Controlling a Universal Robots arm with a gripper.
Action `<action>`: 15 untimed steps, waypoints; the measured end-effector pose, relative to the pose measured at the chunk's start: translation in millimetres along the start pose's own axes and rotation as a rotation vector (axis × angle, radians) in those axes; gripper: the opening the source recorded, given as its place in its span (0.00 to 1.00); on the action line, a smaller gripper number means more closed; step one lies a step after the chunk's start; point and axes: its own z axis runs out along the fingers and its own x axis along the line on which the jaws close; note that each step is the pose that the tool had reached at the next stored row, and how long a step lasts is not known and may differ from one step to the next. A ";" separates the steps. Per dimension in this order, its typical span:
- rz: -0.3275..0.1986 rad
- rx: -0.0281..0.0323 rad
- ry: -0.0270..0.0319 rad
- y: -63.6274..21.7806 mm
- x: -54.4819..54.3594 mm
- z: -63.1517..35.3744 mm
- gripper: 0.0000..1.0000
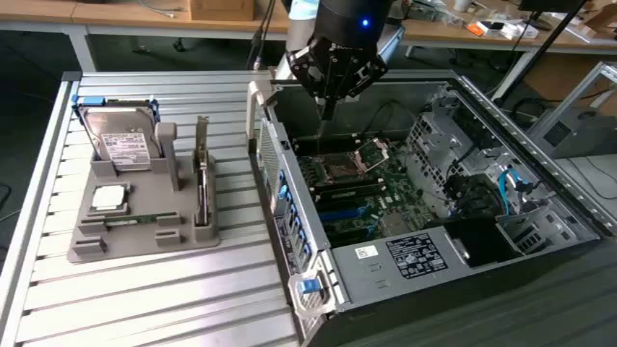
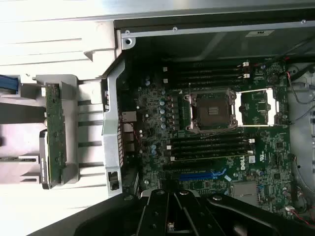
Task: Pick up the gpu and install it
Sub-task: 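Reach for the gpu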
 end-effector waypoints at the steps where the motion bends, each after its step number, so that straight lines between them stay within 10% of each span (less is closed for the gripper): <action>1: 0.000 0.0000 0.0000 0.0 0.0 0.0 0.11; 15: 0.000 0.0000 0.0000 -0.6 8.2 -0.2 0.11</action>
